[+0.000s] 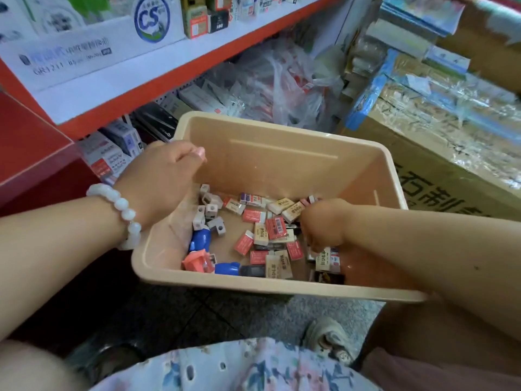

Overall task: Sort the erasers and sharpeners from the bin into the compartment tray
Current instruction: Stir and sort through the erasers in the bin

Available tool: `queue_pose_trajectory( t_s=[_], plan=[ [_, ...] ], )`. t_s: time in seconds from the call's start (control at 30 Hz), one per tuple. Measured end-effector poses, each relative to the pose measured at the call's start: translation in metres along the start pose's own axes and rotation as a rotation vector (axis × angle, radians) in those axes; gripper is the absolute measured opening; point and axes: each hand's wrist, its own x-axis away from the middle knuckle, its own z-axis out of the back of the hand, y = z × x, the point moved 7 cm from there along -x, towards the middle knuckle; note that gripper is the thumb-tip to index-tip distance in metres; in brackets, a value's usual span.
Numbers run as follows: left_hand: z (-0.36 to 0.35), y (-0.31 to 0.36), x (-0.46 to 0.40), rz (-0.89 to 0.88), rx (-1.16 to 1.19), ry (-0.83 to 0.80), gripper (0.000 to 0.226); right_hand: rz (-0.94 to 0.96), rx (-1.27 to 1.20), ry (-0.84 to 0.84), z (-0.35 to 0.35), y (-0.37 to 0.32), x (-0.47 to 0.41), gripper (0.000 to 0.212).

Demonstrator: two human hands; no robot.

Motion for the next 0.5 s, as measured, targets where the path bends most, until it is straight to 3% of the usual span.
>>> queue_pose_trajectory(
  t_s=[0.1,0.2,0.37,0.4,0.5],
  plan=[
    [0.001,-0.001,0.0,0.008,-0.009,0.0,0.043,-0.032,0.108,0.039,-0.002,-0.007,-0.007,0.031],
    [0.001,0.0,0.0,0.004,-0.007,-0.008,0.046,-0.111,0.027,-0.006,0.001,0.007,-0.014,0.037],
    [0.0,0.0,0.001,-0.001,-0.024,-0.01,0.041,-0.077,-0.07,-0.182,-0.011,0.021,-0.021,0.022],
    [0.0,0.0,0.0,-0.002,-0.024,-0.009,0.04,-0.066,-0.051,-0.234,-0.016,0.019,-0.021,0.028],
    [0.0,0.0,0.0,0.0,-0.026,0.007,0.032,-0.103,-0.083,-0.195,-0.015,0.021,-0.02,0.022]
  ],
)
